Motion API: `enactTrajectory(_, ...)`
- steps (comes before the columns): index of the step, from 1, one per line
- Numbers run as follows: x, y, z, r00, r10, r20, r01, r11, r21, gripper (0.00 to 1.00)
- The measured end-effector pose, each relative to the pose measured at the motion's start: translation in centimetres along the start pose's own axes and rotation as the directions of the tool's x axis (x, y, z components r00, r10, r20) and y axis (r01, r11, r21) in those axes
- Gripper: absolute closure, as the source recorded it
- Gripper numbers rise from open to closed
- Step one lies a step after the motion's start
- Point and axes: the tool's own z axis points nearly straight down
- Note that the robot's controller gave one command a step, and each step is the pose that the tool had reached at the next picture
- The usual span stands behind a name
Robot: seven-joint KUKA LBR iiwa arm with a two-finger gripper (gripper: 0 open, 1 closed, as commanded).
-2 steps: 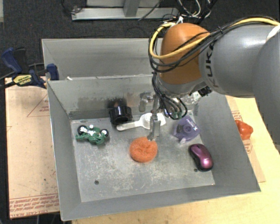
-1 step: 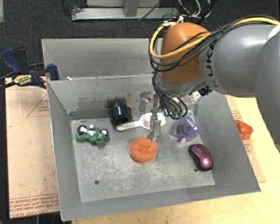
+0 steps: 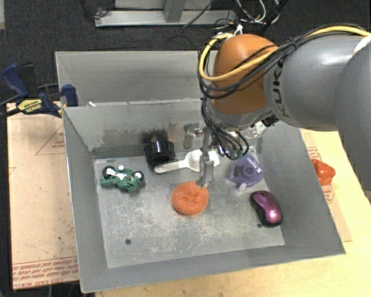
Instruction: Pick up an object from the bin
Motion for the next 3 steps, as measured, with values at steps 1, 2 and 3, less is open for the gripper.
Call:
enactTrajectory(1, 0.2, 0.4, 3.6, 0.961, -0.275, -0.007, 0.275, 0.962, -0.002, 0.0)
enactTrajectory(2, 2.0, -1.5, 5.6, 0.899, -0.437, -0.003, 0.437, 0.899, -0.003, 0.0)
enactTrajectory(3, 2.5, -1.9, 5.9, 0.918, -0.398, -0.005, 0.398, 0.918, -0.003, 0.0)
